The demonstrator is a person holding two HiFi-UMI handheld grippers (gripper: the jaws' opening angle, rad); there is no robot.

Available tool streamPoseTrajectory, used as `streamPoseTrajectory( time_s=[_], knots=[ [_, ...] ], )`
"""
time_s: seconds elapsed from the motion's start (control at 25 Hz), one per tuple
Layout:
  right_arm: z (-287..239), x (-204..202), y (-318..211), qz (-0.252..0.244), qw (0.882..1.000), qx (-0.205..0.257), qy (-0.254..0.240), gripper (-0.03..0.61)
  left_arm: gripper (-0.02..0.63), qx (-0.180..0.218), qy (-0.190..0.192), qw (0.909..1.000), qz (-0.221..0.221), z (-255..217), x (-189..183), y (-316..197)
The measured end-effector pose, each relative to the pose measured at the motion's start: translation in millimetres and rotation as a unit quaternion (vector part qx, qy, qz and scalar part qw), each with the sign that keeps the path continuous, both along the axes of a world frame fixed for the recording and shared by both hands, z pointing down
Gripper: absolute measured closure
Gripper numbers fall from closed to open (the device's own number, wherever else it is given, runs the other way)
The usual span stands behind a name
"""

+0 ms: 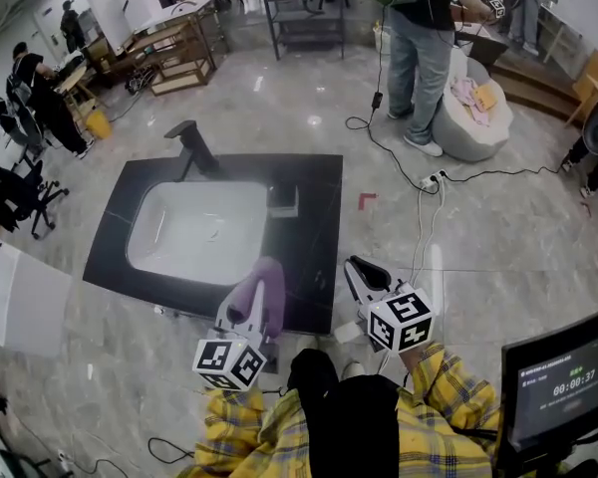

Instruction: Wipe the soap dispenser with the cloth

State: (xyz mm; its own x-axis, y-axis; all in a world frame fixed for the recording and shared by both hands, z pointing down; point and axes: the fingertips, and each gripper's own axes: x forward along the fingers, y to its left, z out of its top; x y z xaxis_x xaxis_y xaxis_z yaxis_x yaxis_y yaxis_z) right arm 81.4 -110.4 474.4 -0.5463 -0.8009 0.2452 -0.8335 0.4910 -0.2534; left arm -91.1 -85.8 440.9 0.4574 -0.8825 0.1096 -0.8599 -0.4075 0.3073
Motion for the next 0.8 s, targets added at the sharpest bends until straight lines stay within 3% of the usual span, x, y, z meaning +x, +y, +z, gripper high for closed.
streamPoseTrajectory(
  time_s=[0.8],
  knots=[
    [0,-10,53,-0.042,0.999,-0.003,0.003,0.561,0.571,-0.008,-0.011,0.9993,-0.036,3,0,53]
  ],
)
